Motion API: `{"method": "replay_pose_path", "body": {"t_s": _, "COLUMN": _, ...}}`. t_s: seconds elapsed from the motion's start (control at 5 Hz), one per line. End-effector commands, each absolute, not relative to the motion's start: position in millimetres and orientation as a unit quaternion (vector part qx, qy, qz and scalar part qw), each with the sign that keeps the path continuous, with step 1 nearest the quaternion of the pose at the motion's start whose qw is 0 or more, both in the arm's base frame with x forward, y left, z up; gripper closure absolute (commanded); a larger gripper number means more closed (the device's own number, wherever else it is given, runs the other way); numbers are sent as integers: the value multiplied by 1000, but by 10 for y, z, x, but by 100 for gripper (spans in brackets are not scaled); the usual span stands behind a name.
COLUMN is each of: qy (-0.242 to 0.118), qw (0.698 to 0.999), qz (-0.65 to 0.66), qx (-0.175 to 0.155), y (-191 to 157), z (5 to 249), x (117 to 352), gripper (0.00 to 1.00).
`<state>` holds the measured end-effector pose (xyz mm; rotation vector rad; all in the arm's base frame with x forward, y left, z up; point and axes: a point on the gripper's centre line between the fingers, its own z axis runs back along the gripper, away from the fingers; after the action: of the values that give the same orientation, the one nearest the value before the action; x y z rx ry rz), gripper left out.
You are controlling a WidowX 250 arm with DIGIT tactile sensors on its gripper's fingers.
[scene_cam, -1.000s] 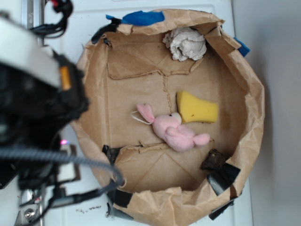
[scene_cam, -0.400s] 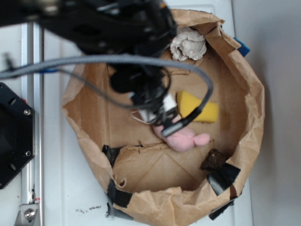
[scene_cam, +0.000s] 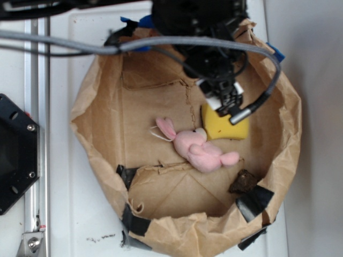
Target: Grab the white paper.
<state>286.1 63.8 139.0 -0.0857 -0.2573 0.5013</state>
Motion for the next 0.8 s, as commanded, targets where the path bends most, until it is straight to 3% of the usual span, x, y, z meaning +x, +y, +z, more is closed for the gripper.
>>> {"method": "replay_pose_path", "body": {"t_s": 0.0, "qy": -161, "qw": 953, "qz": 255, "qx": -41, "y": 768, "z": 1580, "x": 2917, "gripper": 0}}
{"method": "replay_pose_path", "body": {"t_s": 0.4, "qy": -161, "qw": 953, "qz": 255, "qx": -41, "y": 768, "z": 1580, "x": 2917, "gripper": 0}}
{"method": "replay_pose_path", "body": {"t_s": 0.6, "qy": -179, "qw": 944, "qz": 275, "qx": -35, "y": 605, "z": 1536, "x": 2981, "gripper": 0}}
